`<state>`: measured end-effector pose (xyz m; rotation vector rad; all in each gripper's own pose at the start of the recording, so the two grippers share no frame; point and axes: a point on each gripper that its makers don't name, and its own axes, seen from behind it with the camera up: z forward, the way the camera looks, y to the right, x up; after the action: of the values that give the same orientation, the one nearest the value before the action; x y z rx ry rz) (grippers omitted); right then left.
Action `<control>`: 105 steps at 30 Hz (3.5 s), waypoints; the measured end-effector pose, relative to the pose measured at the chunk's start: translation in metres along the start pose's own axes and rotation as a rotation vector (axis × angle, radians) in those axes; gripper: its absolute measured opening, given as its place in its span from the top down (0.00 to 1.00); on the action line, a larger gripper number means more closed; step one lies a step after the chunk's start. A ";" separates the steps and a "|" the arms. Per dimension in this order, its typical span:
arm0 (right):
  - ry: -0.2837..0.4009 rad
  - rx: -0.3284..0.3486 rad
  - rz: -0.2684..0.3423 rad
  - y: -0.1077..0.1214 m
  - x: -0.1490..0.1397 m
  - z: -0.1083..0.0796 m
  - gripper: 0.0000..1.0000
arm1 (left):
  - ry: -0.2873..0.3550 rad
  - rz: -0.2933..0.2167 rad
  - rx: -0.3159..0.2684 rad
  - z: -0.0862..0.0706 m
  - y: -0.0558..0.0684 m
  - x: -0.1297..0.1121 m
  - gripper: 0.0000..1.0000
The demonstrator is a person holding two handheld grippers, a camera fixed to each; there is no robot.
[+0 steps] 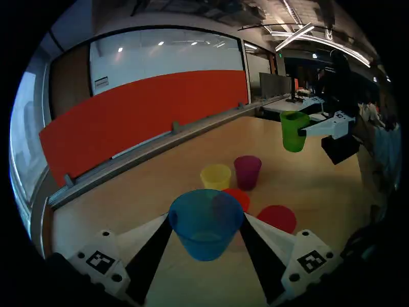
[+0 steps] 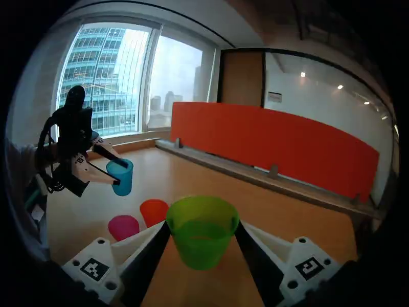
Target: Pour water
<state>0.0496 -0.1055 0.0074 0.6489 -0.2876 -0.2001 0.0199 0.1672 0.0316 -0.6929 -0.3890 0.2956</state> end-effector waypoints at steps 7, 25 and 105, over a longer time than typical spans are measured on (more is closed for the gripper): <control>-0.048 0.004 0.009 0.006 -0.018 0.005 0.09 | -0.054 0.013 -0.018 0.010 0.002 -0.016 0.12; -0.166 0.019 -0.001 0.015 -0.062 0.013 0.09 | -0.176 0.029 -0.046 0.034 0.005 -0.056 0.11; -0.274 0.011 0.063 0.012 -0.129 0.036 0.09 | -0.206 -0.084 -0.014 -0.017 0.008 -0.101 0.04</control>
<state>-0.0827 -0.0815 0.0163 0.6224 -0.5721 -0.2275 -0.0634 0.1240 -0.0103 -0.6604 -0.6151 0.2857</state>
